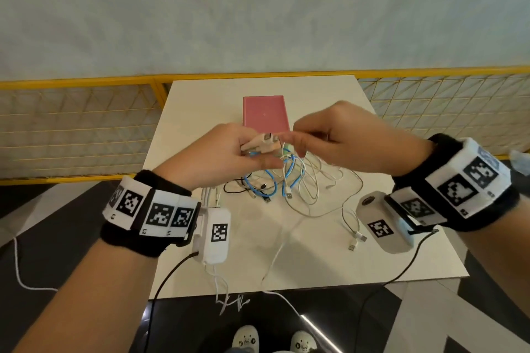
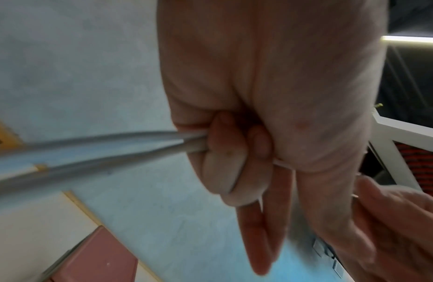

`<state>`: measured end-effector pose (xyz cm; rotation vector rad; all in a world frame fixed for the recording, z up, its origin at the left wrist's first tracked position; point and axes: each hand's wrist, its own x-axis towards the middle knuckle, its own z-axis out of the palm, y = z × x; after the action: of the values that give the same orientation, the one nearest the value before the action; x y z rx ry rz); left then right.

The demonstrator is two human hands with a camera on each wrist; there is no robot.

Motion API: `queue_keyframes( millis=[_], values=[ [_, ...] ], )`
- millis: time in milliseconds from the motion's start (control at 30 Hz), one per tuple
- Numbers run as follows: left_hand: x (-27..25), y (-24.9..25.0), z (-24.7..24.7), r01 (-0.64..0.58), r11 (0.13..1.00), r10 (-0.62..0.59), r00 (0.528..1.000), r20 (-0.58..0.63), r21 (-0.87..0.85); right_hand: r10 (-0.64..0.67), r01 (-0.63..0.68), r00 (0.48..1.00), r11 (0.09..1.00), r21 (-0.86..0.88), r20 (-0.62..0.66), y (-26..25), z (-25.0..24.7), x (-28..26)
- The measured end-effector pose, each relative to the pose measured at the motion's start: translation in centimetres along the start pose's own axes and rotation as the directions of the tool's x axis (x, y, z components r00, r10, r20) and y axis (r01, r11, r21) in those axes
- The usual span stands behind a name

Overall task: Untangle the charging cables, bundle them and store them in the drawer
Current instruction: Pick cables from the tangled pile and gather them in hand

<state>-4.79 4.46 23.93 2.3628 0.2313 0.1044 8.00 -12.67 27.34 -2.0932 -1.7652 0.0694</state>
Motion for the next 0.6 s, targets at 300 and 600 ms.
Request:
queue_keyframes(
  millis=[300, 600],
  values=[
    [-0.9, 3.2, -0.2, -0.247, 0.928, 0.165, 0.943, -0.288, -0.278, 0.035, -0.035, 0.999, 0.996, 0.083, 0.007, -0.6, 1.8, -0.3],
    [0.1, 4.9, -0.2, -0.136, 0.95, 0.099, 0.985, -0.145, -0.281, 0.1, -0.163, 0.987, 0.619, 0.768, 0.129, -4.1, 4.1, 1.3]
  ],
)
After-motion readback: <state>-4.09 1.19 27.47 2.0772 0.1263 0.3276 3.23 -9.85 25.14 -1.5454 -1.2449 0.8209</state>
